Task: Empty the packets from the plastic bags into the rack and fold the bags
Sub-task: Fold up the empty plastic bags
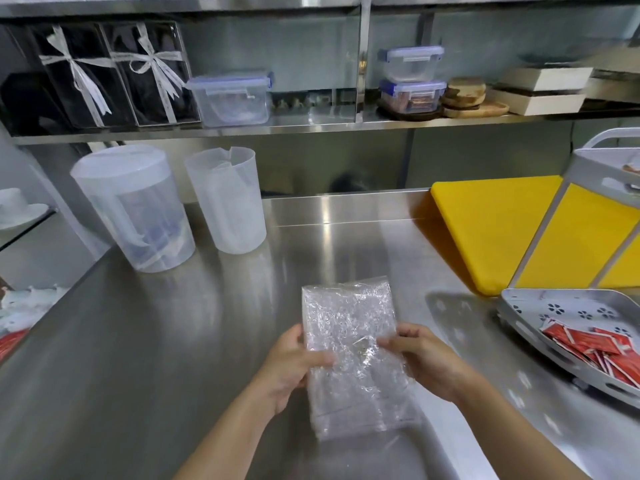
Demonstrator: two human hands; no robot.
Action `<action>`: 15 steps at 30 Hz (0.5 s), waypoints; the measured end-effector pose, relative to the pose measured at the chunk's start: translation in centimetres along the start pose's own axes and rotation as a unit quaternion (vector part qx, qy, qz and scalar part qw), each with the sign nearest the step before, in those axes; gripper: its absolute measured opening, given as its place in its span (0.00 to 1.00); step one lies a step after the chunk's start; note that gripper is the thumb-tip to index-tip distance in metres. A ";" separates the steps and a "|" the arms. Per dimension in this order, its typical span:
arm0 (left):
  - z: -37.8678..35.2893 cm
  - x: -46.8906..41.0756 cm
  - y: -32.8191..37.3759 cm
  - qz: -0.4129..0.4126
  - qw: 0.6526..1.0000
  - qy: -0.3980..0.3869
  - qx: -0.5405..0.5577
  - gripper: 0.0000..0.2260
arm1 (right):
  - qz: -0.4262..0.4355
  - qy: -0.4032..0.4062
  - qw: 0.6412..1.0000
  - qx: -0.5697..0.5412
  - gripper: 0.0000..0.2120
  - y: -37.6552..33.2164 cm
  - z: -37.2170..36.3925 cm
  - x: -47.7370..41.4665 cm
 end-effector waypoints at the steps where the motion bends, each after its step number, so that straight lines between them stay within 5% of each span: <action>1: 0.1 -0.1 -0.1 -0.015 1.000 0.021 -0.003 0.22 | -0.013 -0.019 1.000 0.009 0.07 0.1 -0.1 0.2; 5: -0.2 0.1 0.0 -0.047 0.998 0.025 -0.016 0.19 | -0.027 -0.020 0.998 0.058 0.11 0.8 0.4 0.2; 15: -0.3 1.5 0.6 -0.036 0.993 -0.098 -0.054 0.15 | -0.021 0.011 0.999 -0.038 0.13 1.6 2.6 0.7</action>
Point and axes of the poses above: each hand's wrist, its own x-axis away from the middle knuckle, its own z-axis out of the back of the hand, y = z × x, the point moved 1 cm from there along -x, towards the middle knuckle, and after that the axes turned 1 degree about -z, right-handed, at the moved point
